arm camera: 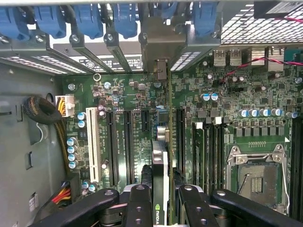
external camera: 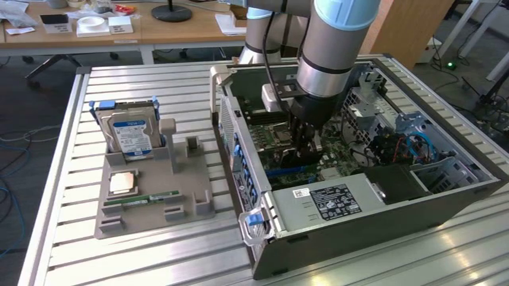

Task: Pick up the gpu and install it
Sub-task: 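Insert the gpu into the slot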

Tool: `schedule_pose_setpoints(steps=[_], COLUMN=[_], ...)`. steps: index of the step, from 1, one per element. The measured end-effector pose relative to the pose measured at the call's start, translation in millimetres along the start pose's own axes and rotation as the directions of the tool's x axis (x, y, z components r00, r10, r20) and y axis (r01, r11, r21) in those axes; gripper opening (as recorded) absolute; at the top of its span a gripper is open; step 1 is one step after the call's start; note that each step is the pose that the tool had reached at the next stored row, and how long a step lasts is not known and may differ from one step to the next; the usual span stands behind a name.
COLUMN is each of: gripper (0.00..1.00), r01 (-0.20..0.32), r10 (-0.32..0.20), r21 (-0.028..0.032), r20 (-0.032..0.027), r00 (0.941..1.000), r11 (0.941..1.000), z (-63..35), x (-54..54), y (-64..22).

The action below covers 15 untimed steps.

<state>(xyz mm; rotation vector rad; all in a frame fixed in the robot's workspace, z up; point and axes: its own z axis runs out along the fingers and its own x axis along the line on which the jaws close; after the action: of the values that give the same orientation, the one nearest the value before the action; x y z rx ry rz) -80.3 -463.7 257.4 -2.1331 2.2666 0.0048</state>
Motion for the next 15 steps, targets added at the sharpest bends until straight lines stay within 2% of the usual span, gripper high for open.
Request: schedule_pose_setpoints(steps=[15], gripper=[0.26], r01=[0.000], r10=[0.000], r21=[0.0001], r20=[-0.0005], r00=[1.0000], r11=[1.0000], z=[4.3], x=[0.2], y=[1.5])
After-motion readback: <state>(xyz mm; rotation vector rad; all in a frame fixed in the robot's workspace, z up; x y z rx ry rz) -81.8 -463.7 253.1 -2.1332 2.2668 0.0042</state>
